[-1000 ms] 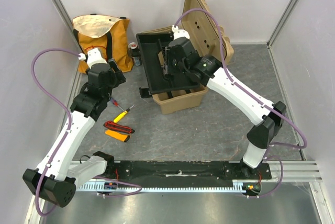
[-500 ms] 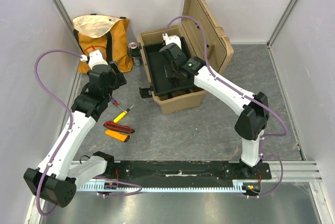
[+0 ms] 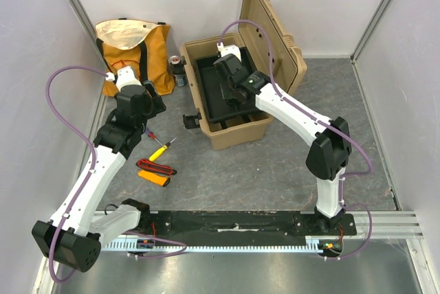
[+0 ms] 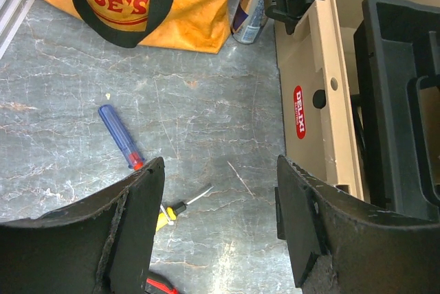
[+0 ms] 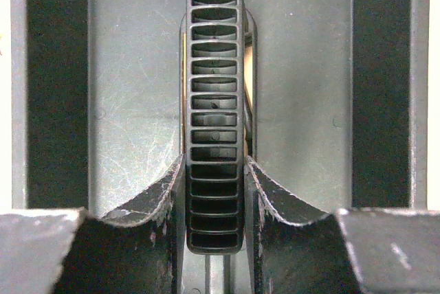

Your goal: Pack the tool kit

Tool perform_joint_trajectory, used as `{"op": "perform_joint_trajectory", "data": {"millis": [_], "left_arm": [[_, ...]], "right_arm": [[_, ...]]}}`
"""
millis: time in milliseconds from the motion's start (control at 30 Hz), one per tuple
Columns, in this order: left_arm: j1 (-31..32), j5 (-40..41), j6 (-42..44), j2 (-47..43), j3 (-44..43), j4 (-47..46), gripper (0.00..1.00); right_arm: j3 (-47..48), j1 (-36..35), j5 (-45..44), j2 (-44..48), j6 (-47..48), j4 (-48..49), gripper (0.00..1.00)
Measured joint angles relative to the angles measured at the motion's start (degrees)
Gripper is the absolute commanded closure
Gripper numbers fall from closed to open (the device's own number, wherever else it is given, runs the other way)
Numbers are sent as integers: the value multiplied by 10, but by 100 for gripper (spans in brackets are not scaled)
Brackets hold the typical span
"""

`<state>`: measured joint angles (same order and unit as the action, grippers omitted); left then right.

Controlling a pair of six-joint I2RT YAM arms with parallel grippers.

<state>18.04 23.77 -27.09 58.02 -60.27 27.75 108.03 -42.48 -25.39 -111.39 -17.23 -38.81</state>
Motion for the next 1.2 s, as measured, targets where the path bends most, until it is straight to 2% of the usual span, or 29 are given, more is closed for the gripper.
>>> {"op": "perform_joint_trajectory", "data": {"millis": [500,1200], "left_arm": [[-2,-2,0,0,6,0,28],[-3,-3,0,0,7,0,28]], "right_arm": [[-35,1,21,-17,23,57,100],[-83,11,36,-13,-1,103,100]]}}
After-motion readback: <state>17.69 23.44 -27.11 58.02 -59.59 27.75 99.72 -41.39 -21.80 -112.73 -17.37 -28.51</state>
